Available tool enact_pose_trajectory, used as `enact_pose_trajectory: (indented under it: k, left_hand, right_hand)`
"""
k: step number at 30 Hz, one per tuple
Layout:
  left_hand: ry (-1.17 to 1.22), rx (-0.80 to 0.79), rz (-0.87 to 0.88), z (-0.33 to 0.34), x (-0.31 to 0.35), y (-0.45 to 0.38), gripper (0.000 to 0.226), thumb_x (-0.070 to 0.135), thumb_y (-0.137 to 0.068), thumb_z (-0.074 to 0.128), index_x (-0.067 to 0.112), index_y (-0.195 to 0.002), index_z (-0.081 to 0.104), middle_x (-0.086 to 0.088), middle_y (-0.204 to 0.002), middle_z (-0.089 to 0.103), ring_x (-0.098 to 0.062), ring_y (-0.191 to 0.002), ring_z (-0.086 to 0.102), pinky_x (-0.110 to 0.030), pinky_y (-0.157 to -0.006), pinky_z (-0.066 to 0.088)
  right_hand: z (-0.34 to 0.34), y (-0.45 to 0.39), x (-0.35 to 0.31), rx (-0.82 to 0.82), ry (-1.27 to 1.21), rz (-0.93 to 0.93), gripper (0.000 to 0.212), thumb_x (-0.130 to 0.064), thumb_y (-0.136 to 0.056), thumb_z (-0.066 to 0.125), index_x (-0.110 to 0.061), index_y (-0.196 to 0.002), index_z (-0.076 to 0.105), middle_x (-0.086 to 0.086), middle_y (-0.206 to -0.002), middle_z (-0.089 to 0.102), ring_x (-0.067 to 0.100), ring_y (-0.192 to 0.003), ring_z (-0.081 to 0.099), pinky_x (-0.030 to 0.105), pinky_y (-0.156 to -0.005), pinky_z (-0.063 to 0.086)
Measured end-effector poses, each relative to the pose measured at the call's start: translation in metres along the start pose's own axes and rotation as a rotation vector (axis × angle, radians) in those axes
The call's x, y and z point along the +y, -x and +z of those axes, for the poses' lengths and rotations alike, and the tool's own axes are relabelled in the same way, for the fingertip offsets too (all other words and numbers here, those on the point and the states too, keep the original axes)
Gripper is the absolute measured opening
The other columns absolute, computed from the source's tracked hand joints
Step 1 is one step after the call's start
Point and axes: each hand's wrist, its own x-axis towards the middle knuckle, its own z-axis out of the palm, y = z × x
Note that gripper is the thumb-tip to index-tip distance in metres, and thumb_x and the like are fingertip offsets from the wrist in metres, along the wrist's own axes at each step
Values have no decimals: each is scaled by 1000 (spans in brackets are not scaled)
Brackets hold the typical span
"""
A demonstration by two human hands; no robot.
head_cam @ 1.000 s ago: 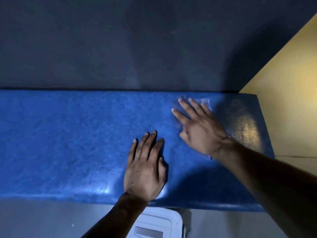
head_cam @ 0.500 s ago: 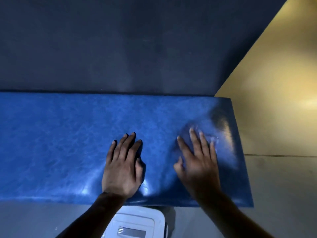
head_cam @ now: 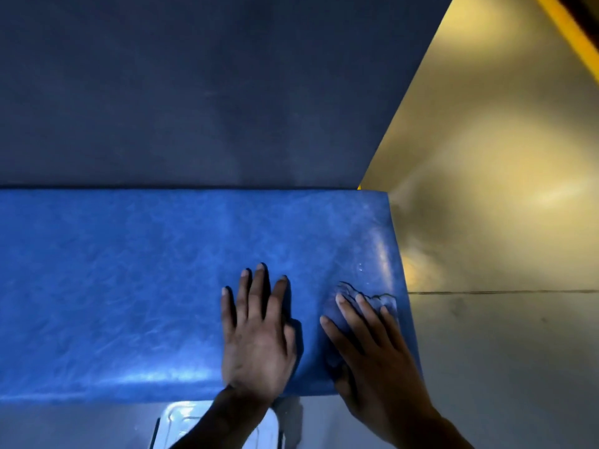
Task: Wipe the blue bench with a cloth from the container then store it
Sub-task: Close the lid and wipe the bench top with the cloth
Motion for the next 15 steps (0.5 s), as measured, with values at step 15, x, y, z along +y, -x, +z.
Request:
enact_pose_trajectory:
  k: [15]
  left_hand:
    - [14,170,-69,17,7,-4,63,27,-81,45,18,-142,58,-11,-162,44,-33,-154,34,-59,-125,23]
  right_hand:
    - [-7,-180,88,39,-206,534,69,-45,-90,39,-26,-156,29,9,-169,10,37,-154,12,55,-123,15]
